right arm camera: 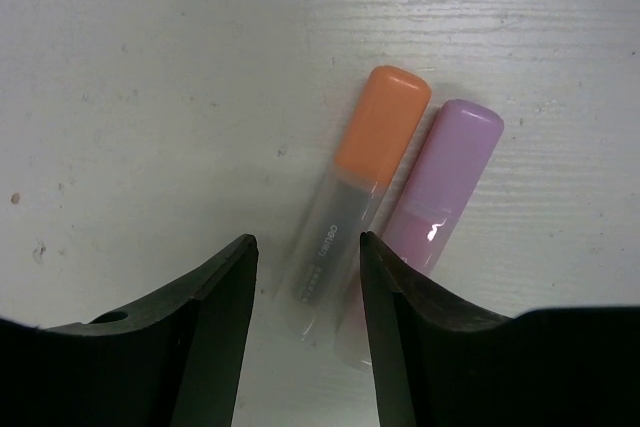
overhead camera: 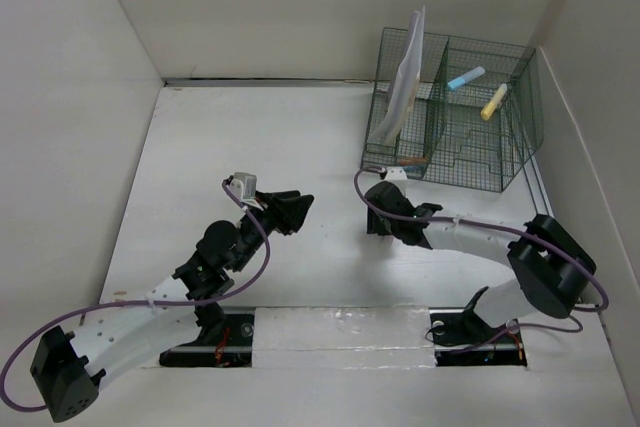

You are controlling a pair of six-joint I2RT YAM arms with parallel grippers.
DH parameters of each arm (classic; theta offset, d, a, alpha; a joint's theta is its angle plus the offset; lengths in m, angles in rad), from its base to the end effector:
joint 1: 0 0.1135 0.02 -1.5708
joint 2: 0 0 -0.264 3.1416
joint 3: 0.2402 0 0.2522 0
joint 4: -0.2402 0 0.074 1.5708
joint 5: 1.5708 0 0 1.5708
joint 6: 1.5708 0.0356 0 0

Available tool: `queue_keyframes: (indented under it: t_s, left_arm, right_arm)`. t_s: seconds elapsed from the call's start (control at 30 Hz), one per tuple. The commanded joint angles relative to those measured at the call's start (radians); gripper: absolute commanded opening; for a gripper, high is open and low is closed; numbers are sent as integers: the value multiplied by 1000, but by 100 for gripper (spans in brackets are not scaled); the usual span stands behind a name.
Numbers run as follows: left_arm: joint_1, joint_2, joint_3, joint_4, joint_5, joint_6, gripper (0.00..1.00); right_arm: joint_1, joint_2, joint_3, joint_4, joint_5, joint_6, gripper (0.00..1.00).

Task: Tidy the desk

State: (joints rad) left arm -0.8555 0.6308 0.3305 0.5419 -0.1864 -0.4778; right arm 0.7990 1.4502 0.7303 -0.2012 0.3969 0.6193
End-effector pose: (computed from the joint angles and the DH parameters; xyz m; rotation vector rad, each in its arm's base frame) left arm 0.1128 -0.1198 0.2801 0.0984 1.4007 -0.9979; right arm 0.2028 0.1886 0.1741 -0.0534 2.4010 0.1598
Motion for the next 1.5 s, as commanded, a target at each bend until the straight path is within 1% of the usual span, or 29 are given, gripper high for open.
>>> queue_keyframes:
  t_s: [0.0, 0.1, 0.2, 0.37, 0.5, 0.53, 0.6, 0.63, 0.67, 0.7, 0.73, 0.87, 1.03, 1.1, 1.13, 1.23, 1.27, 1.33, 1.37, 1.4, 1.43, 1.47]
  left_arm:
    - [4, -17, 19, 50, 10, -4, 42]
    - [4, -13, 19, 50, 11, -4, 42]
    - [4, -10, 21, 50, 11, -4, 42]
    - [4, -10, 19, 50, 8, -2, 42]
    - [4, -10, 18, 53, 13, -4, 42]
    - [4, -10, 19, 53, 13, -4, 42]
    - [4, -10, 21, 50, 10, -4, 42]
    - [4, -13, 18, 52, 11, -4, 42]
    - [4, -14, 18, 52, 11, -4, 42]
    - [4, -13, 16, 53, 11, -4, 42]
    - [4, -14, 16, 53, 11, -4, 42]
    - [4, -11, 19, 53, 16, -5, 42]
    - [4, -13, 18, 55, 18, -5, 42]
    - [4, -13, 18, 55, 19, -5, 42]
    - [4, -13, 18, 56, 19, -5, 42]
    - [4, -19, 18, 53, 21, -5, 42]
    - [4, -19, 16, 53, 21, -5, 42]
    - [4, -17, 15, 55, 18, -5, 42]
    - [4, -17, 16, 53, 21, -5, 42]
    - [4, -16, 18, 55, 22, -4, 42]
    - [4, -17, 18, 53, 22, -4, 42]
    - [4, -17, 16, 52, 21, -4, 42]
  right_arm:
    - [-4, 25, 58, 2, 53, 2, 51]
    - [-14, 71, 84, -20, 60, -10, 51]
    - [-14, 107, 104, -32, 68, -16, 47]
    - [-14, 131, 119, -47, 56, -13, 45]
    - [-14, 156, 127, -64, 42, -13, 45]
    - [-14, 159, 126, -64, 40, -13, 43]
    - [-14, 156, 110, -52, 36, -12, 34]
    - [-14, 154, 107, -52, 37, -13, 24]
    - [-14, 138, 106, -46, 37, -13, 20]
    - [9, 110, 98, -41, 61, -7, 14]
    - [9, 110, 98, -41, 62, -7, 14]
    - [63, -11, 124, -55, 102, -20, 13]
    - [63, -240, 240, -69, 157, -108, 13]
    - [31, -304, 277, -61, 177, -142, 13]
    - [11, -362, 302, -46, 184, -185, 14]
    - [-101, -427, 343, -7, 197, -243, 15]
    - [-175, -433, 368, 14, 189, -257, 15]
    - [-259, -433, 385, 57, 159, -295, 16]
    - [-305, -406, 417, 75, 140, -300, 16]
    - [-401, -384, 435, 78, 84, -300, 15]
    - [-444, -361, 452, 86, 63, -312, 15]
    - [-484, -305, 471, 106, 42, -317, 16]
